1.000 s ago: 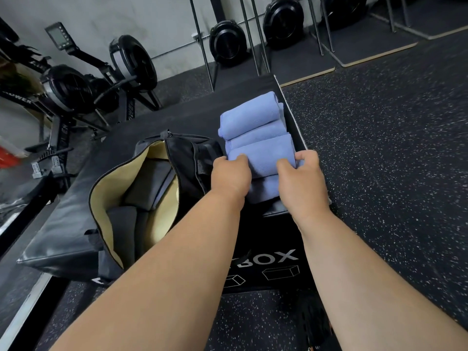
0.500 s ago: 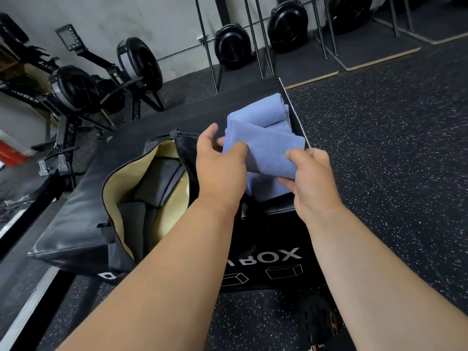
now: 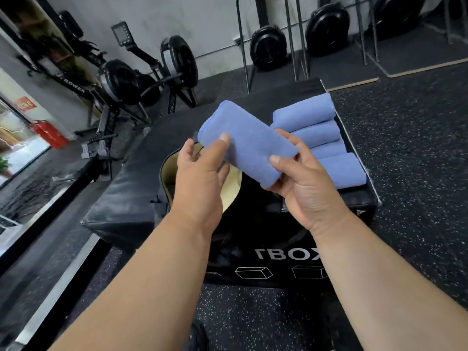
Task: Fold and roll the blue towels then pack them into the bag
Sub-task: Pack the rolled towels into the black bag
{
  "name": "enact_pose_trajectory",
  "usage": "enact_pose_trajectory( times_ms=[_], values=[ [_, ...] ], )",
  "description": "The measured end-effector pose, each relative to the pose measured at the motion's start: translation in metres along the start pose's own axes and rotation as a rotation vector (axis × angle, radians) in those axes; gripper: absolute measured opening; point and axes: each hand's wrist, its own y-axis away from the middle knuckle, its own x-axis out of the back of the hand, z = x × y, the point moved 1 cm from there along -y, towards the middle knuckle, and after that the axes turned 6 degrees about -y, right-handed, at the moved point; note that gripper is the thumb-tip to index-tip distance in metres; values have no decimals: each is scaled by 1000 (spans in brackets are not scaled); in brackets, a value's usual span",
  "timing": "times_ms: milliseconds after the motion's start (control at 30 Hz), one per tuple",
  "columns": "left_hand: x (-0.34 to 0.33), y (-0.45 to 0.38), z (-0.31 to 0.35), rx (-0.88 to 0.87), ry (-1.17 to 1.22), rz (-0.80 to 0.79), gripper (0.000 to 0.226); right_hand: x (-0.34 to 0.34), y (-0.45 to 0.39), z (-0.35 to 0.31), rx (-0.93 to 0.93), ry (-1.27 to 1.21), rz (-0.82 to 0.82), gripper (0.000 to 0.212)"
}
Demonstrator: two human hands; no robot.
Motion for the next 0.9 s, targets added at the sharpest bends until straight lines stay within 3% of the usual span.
enact_pose_trajectory(
  times_ms=[100,167,300,367,467,533,733,833,900],
  values=[
    [7,17,-6,114,-5,-144,61,-18,4,17,-7,29,-37,54],
    [15,20,-6,112,-14,-159,41,-29,6,27,-13,122,-48,48],
    [40,7,-7,65,-43,-6,27,-36,7,43,42,438,17,33],
    [56,-2,-9,70,-108,84,18,-33,2,46,165,720,104,25],
    [76,-11,-17,159,-264,147,27,-31,-5,51,308,1173,181,23],
    [84,-15,-24,212,-371,124,40,-32,-9,53,302,1304,208,23],
    [83,-36,-42,261,-578,-5,16,-30,-23,50,316,1487,223,18],
    [77,-50,-50,280,-598,-27,27,-24,-26,49,277,1504,215,29],
    [75,-59,-54,298,-577,-38,21,-22,-28,50,256,1454,200,37]
  ],
)
